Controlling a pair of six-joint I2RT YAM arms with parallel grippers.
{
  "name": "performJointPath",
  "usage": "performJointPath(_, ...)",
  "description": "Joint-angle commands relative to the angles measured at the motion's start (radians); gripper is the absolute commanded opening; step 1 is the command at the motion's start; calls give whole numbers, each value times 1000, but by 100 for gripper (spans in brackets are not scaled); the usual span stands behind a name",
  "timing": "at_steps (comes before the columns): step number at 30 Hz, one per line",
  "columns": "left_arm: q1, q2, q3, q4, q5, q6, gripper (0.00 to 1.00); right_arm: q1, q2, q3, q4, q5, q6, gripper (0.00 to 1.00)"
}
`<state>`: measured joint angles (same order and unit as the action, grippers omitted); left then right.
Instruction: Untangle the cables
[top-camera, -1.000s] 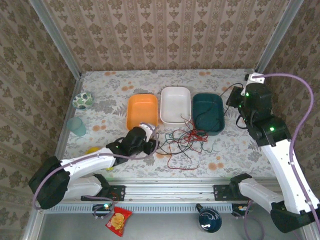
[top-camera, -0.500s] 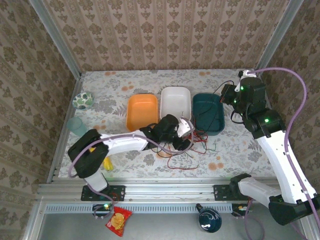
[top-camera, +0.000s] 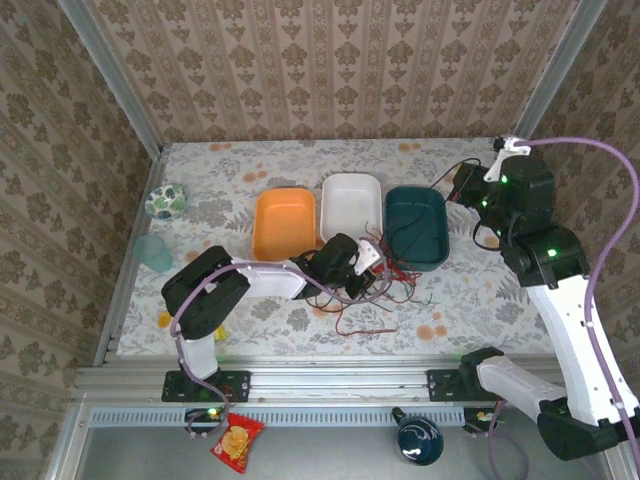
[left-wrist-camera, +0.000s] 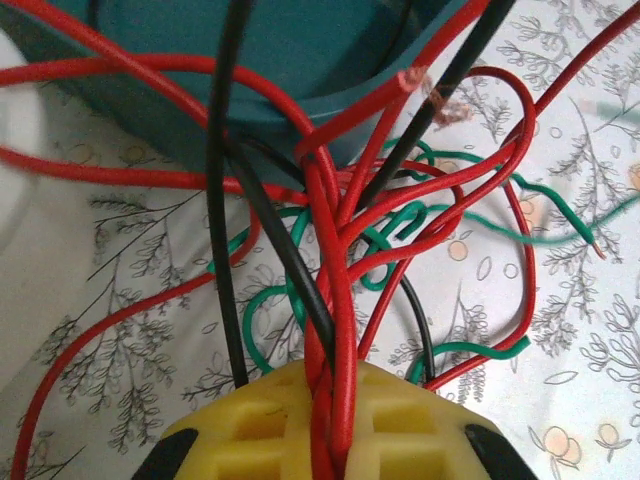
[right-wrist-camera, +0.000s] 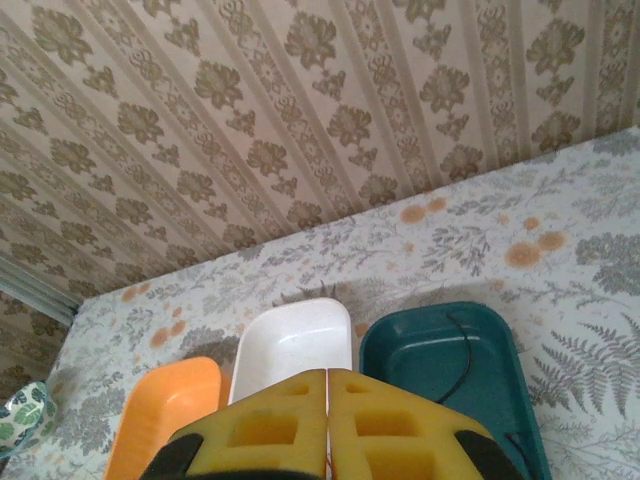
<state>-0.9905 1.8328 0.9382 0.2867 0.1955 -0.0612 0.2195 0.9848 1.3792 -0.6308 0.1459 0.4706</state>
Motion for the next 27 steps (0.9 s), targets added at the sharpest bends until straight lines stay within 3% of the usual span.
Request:
performJointPath(1, 26, -52, -66, 0, -75, -35, 0, -9, -57, 60, 9, 80, -43, 0)
performJointPath(8, 71, -200, -214, -55, -103, -75, 1, -16, -107, 92, 24, 329, -143, 0)
performJointPath(13, 95, -282, -317, -80, -173, -135, 5, -26, -116, 112, 86, 403, -203, 0)
performJointPath(18, 105, -304, -361, -82, -223, -171, 7, -33, -107, 139, 160, 385, -241, 0)
performJointPath(24, 104, -292, -357, -89, -238, -187, 32, -37, -57, 218, 188, 291, -219, 0)
performJointPath(27, 106, -277, -357, -101, -252, -186, 39, -40, -25, 307, 203, 270, -222, 0)
